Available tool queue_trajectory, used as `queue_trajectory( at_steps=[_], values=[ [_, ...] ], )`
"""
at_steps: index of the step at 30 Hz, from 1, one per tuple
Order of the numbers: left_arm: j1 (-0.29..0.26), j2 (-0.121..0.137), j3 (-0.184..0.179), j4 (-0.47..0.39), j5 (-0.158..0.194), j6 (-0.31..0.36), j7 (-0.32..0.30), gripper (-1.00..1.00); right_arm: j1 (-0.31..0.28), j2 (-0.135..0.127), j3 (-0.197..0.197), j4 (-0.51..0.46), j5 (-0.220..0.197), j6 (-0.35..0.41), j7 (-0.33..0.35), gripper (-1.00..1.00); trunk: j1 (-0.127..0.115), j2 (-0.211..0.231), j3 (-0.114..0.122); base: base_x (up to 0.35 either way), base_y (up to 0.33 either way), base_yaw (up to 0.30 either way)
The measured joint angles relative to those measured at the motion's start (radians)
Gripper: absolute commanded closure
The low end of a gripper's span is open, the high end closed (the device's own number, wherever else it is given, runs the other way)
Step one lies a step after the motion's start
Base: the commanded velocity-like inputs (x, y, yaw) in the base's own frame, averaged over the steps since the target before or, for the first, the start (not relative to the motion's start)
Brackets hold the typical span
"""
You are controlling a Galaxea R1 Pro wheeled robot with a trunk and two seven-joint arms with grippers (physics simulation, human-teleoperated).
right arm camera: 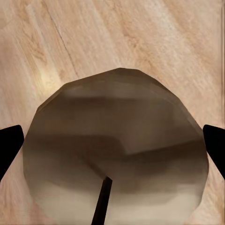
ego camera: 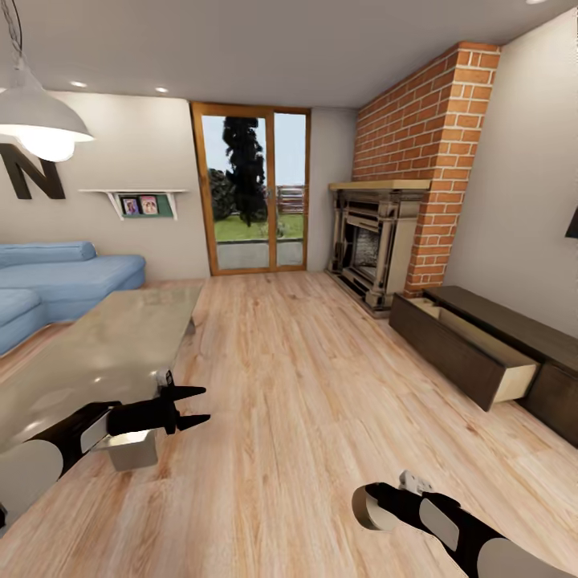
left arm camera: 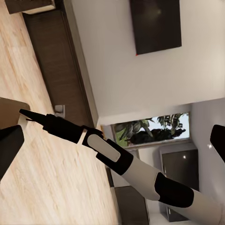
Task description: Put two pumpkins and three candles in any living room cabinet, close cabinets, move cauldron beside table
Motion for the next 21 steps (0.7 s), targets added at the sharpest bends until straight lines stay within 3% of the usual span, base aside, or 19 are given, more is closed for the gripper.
queue_trajectory(
  at_steps=[10, 21],
  values=[
    [0.0, -0.006, -0.001, 0.003, 0.0, 0.0, 0.0, -1.0, 0.0, -0.001, -0.001, -0.003, 0.0, 0.001, 0.0, 1.0, 0.0, 0.0, -0.006, 0.308, -0.089, -0.199],
    [0.0, -0.008, -0.001, 0.004, -0.001, 0.0, 0.003, -1.0, 0.0, 0.001, 0.0, -0.002, 0.0, 0.001, 0.0, 1.0, 0.0, 0.0, -0.008, 0.333, -0.006, -0.026]
  ],
)
